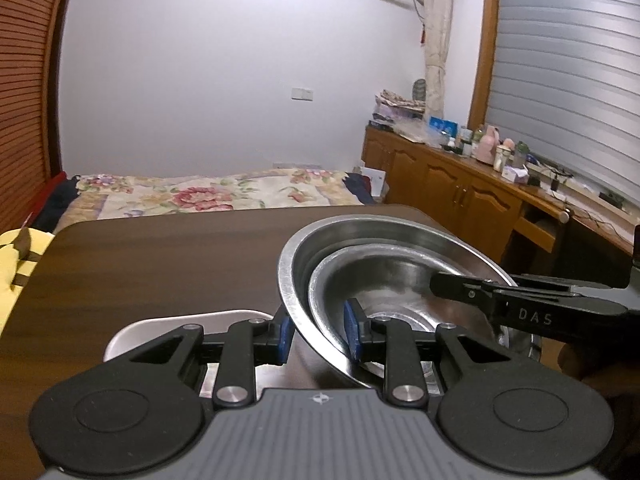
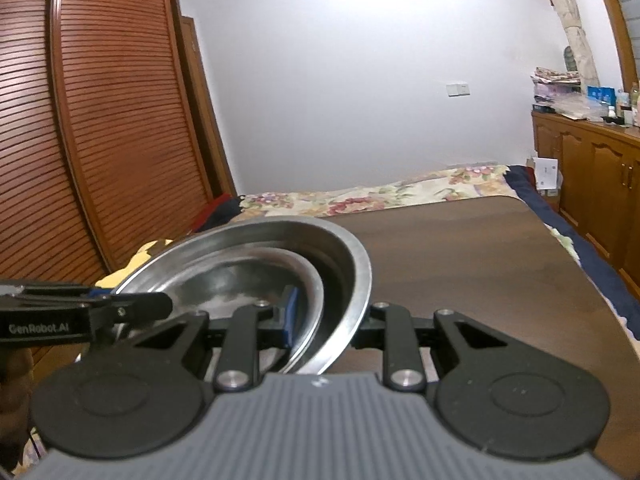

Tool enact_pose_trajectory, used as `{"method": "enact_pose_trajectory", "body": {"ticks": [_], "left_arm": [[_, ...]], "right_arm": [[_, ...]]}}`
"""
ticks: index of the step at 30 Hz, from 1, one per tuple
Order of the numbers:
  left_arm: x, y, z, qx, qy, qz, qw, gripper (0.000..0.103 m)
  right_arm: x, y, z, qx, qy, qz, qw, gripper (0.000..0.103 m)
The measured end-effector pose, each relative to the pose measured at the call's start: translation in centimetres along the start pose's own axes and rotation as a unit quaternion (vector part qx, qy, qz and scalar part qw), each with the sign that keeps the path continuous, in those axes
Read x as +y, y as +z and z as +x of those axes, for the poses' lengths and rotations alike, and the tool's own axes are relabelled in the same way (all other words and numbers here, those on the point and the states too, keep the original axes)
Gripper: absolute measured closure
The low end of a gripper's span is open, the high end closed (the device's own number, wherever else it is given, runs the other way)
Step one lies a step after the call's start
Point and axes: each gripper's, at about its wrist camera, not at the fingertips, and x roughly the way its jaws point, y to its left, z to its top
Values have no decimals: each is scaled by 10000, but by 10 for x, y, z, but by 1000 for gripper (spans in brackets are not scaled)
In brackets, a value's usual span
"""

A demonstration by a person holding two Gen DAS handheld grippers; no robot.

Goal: Organize plates and bowls

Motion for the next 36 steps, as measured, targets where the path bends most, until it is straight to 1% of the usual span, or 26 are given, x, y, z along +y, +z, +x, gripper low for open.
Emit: {"method": "enact_pose_trajectory", "body": {"ticks": [14, 21, 28, 36], "left_arm": [[46, 1, -20, -133, 265, -248, 9993, 75], [63, -2, -26, -9, 367, -252, 9990, 75], [82, -11, -31, 44, 466, -412, 9981, 75], [88, -20, -29, 108, 496, -504, 9974, 75]], "right_arm": [[39, 5, 23, 183, 365, -250, 9989, 76], [57, 4, 32, 301, 494, -390, 9976, 76], [72, -1, 38, 430, 612, -496, 9960, 76], [77, -3, 40, 495, 638, -553, 9952, 76]]}}
